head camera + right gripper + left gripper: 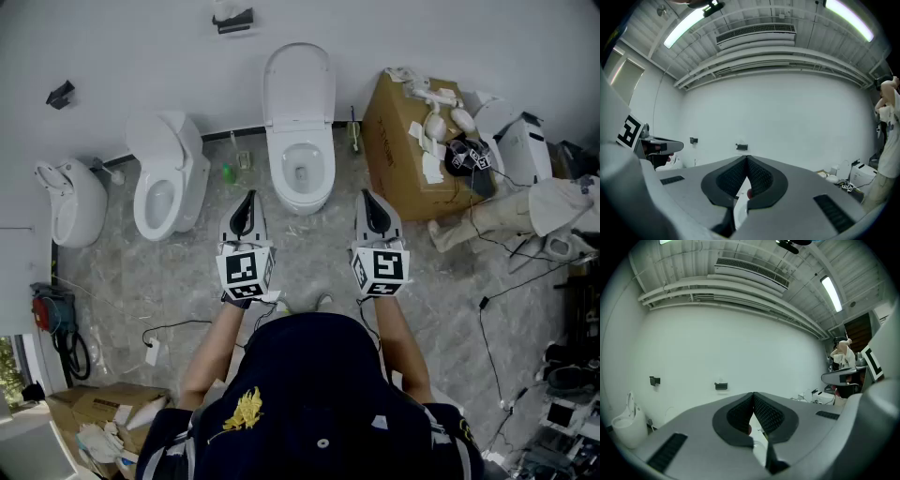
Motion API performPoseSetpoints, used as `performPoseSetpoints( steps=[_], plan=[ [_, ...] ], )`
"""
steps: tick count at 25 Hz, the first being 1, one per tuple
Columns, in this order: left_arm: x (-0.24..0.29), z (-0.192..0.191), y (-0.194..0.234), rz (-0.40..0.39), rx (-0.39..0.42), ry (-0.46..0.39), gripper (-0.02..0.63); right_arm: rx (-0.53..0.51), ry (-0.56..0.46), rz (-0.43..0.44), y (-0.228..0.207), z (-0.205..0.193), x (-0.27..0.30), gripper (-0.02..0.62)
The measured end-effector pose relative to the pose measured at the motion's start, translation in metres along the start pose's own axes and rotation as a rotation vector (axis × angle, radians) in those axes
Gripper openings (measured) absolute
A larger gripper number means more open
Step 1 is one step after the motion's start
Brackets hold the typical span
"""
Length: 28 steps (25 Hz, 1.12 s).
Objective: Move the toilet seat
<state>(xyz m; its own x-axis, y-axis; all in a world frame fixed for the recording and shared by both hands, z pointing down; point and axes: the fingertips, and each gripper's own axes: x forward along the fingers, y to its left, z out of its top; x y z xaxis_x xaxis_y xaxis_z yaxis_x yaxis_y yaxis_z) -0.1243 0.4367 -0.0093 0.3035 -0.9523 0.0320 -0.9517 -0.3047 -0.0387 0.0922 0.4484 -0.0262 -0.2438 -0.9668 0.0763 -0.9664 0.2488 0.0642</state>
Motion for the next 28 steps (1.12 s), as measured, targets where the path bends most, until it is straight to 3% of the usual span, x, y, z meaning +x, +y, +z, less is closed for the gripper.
performPoseSetpoints(
  steps=[15, 19, 20, 21, 22, 28],
  plan=[
    [0.018, 0.002, -0.032, 0.023, 0.020, 0.002, 0.018, 0.003, 0.000, 0.005, -0.045, -0.009, -0.005, 0.025],
    [0.023, 0.009, -0.044, 0.040, 0.010, -0.033, 0.022, 0.068, -0.052, 0.014, -0.065, -0.004, -0.006, 0.029],
    [0.025, 0.010, -0.049, 0.031, 0.002, -0.037, 0.127, 0.088, -0.066, 0.026, -0.069, -0.003, -0.005, 0.129],
    [0.028, 0.009, -0.053, 0.021, -0.008, -0.034, 0.351, 0.107, -0.068, 0.042, -0.071, -0.004, -0.002, 0.398],
    [0.030, 0.007, -0.054, 0.021, -0.015, -0.025, 0.408, 0.120, -0.059, 0.052, -0.074, -0.008, 0.001, 0.458],
    [0.028, -0.010, -0.046, 0.068, 0.002, 0.036, 0.422, 0.105, -0.019, 0.033, -0.092, -0.028, -0.004, 0.468]
  ],
)
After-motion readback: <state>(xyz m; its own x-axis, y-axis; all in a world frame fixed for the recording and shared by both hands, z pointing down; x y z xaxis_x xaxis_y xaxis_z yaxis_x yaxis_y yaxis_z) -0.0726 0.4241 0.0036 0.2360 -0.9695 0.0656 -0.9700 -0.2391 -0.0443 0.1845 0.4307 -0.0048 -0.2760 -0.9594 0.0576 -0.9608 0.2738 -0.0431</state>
